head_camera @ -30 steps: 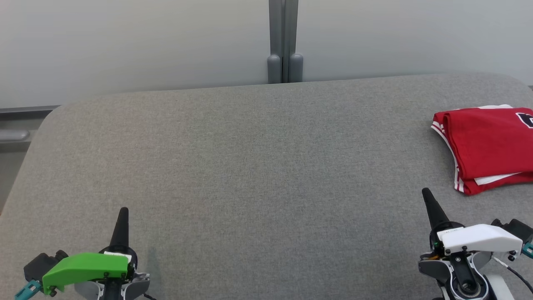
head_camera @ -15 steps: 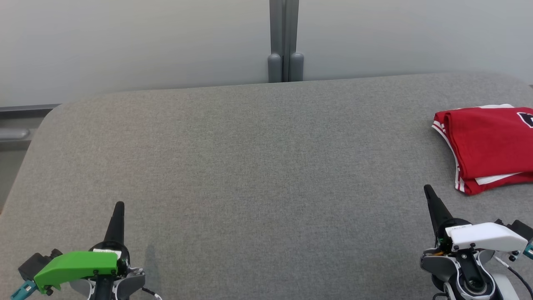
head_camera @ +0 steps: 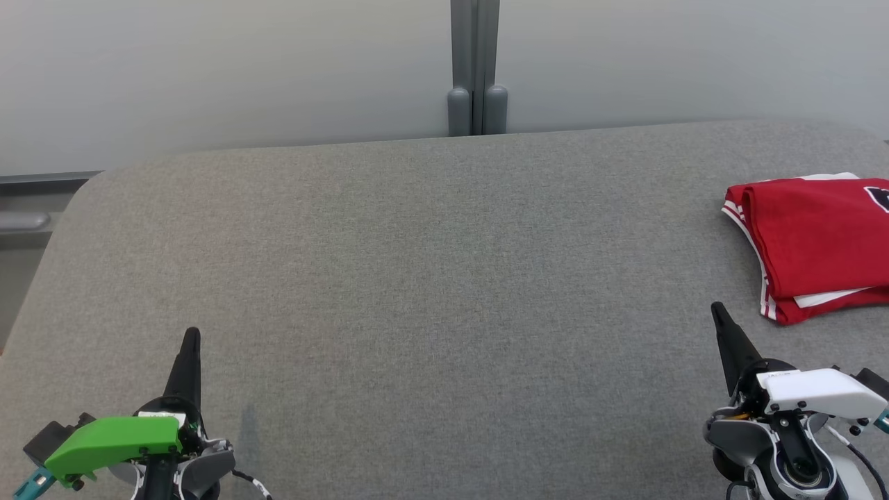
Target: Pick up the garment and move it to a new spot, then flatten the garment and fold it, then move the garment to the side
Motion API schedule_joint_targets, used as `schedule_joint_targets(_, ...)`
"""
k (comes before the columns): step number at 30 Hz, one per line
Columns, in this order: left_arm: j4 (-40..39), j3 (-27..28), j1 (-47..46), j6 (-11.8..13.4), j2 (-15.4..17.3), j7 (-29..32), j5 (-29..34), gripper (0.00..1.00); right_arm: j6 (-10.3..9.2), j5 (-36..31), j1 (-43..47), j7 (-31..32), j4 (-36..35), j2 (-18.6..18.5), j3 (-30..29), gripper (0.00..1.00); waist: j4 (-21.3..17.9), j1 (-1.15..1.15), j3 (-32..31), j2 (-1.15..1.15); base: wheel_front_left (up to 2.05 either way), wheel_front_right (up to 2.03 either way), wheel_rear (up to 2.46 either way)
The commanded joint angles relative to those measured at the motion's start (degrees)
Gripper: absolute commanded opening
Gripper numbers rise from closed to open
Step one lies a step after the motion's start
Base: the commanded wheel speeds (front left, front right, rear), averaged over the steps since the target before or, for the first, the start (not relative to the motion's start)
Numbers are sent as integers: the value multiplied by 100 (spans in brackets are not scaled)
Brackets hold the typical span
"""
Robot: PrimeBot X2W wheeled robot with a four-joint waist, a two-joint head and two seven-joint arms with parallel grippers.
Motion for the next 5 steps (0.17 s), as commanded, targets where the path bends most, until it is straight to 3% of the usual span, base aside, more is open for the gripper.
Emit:
schedule_joint_targets(1, -41, 36, -101, -39, 17, 38, -129, 0, -1, 116, -79, 46, -47, -24, -23, 0, 1, 0, 2, 0, 0, 0, 0)
schedule_joint_targets(5, -48, 73, -119, -68, 18, 85, -265, 0, -1, 284, -82, 87, -59, -24, -44, 0, 4, 0, 8, 0, 0, 0, 0)
